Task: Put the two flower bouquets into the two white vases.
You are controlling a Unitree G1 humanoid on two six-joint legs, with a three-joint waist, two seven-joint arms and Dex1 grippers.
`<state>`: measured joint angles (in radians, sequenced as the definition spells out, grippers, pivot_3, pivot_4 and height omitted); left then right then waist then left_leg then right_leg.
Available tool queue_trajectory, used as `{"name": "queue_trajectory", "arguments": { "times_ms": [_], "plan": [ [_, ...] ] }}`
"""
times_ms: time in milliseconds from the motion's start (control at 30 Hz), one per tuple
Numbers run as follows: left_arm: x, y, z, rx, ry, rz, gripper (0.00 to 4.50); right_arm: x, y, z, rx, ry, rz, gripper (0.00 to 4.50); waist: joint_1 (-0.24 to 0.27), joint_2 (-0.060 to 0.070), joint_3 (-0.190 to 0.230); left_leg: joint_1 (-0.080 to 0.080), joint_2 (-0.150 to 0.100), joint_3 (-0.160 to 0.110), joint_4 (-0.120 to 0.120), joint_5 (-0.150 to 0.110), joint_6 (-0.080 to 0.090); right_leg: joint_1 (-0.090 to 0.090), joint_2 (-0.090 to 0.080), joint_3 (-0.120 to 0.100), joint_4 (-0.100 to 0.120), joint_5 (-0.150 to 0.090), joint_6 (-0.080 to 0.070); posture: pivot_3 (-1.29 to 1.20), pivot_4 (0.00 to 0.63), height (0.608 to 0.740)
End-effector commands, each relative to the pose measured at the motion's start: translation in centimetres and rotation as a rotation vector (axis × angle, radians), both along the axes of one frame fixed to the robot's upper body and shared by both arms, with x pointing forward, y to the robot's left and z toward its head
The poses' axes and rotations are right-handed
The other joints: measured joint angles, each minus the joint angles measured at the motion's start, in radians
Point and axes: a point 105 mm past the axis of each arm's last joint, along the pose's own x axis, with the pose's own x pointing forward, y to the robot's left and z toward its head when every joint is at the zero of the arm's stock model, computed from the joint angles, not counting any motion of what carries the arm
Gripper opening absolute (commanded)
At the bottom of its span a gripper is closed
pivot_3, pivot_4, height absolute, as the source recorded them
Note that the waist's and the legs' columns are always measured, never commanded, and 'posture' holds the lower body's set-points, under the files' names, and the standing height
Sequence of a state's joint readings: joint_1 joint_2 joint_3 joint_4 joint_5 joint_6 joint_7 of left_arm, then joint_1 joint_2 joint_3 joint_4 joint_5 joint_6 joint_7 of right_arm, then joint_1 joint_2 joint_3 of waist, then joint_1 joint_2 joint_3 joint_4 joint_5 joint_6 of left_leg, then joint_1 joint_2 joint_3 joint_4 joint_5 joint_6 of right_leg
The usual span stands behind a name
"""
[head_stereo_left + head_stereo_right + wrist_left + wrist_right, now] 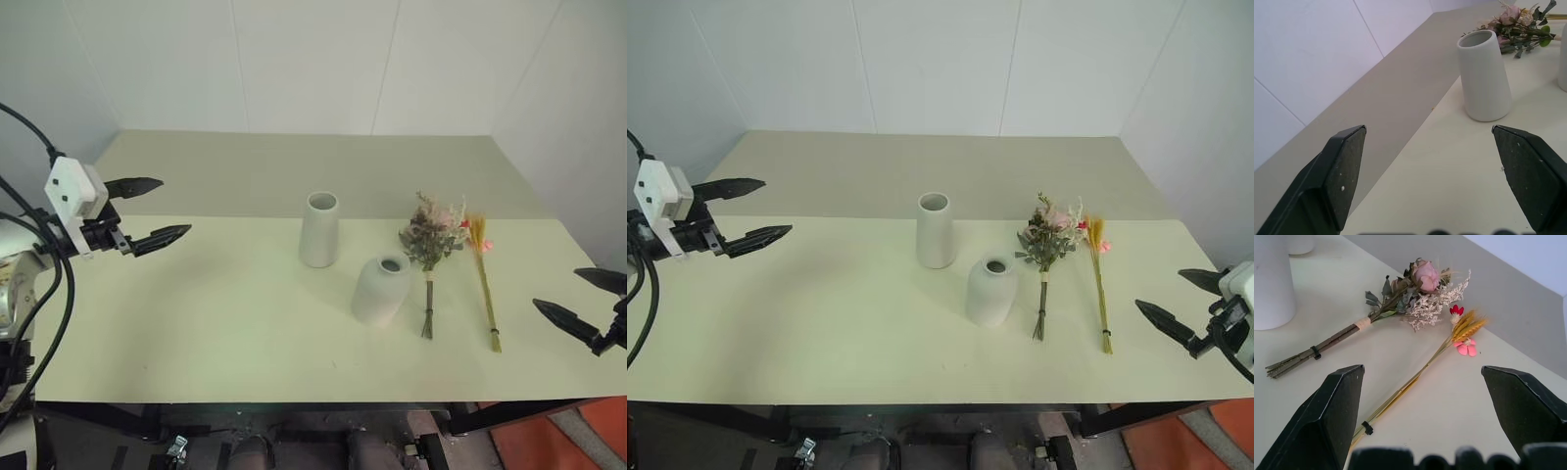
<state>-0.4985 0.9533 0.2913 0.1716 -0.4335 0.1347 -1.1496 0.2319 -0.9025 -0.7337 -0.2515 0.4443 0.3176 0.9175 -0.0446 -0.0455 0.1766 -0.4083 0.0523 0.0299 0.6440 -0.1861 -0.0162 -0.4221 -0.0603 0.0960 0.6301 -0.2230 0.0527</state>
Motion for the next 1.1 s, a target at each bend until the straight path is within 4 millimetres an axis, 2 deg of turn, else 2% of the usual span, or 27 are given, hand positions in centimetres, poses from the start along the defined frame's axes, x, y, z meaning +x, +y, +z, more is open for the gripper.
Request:
{"name": "queue_trajectory", "arguments": {
  "times_ms": [33,500,633,733,833,967,1100],
  "plan": [
    [-0.4,-0.1,1.1,0.004,-0.046,-0.012,4.49,-0.1,-0.6,1.8,-0.035,-0.062,-0.052,4.50,0.001,0.000,0.000,0.000,0.000,0.000,0.000,0.000,0.000,0.000,0.000,0.000,0.000,0.000,0.000,0.00,0.150,0.740],
    [-0.9,0.2,1.0,0.008,-0.048,0.004,4.49,1.0,0.5,2.6,-0.069,-0.033,0.014,4.50,0.000,0.000,0.000,0.000,0.000,0.000,0.000,0.000,0.000,0.000,0.000,0.000,0.000,0.000,0.000,0.00,0.150,0.740],
    [-0.9,0.2,1.1,0.005,-0.050,0.007,4.49,2.2,0.8,1.8,-0.043,0.126,-0.028,4.50,-0.002,0.000,0.000,0.000,0.000,0.000,0.000,0.000,0.000,0.000,0.000,0.001,0.000,0.000,0.000,0.00,0.150,0.740],
    [-0.6,-0.4,0.7,0.002,-0.040,-0.019,4.49,4.4,1.0,1.2,0.029,0.226,-0.107,4.50,-0.005,0.000,0.000,0.001,0.000,0.000,0.000,0.000,0.000,0.000,0.000,0.000,0.000,0.000,-0.001,0.00,0.150,0.740],
    [-0.3,-2.3,0.2,0.002,-0.025,-0.092,4.49,6.9,1.3,0.8,0.088,0.295,-0.194,4.50,-0.004,0.000,0.000,0.001,0.000,0.000,0.000,0.000,0.000,0.000,0.000,0.001,0.000,0.001,-0.001,0.00,0.150,0.740],
    [0.0,-4.2,-0.2,-0.018,-0.017,-0.156,4.49,9.7,2.1,-0.4,0.093,0.392,-0.260,4.50,0.000,0.000,0.000,-0.002,0.000,0.000,0.000,0.000,0.000,-0.002,0.000,0.000,0.000,0.001,-0.002,0.00,0.150,0.740],
    [0.2,-5.0,-0.9,-0.008,0.007,-0.169,4.49,11.9,2.2,-1.8,0.105,0.467,-0.323,4.50,-0.001,0.000,0.000,-0.007,0.000,0.000,0.001,0.000,0.000,-0.005,0.000,0.000,-0.001,0.005,0.003,0.00,0.150,0.740]
  ]
}}
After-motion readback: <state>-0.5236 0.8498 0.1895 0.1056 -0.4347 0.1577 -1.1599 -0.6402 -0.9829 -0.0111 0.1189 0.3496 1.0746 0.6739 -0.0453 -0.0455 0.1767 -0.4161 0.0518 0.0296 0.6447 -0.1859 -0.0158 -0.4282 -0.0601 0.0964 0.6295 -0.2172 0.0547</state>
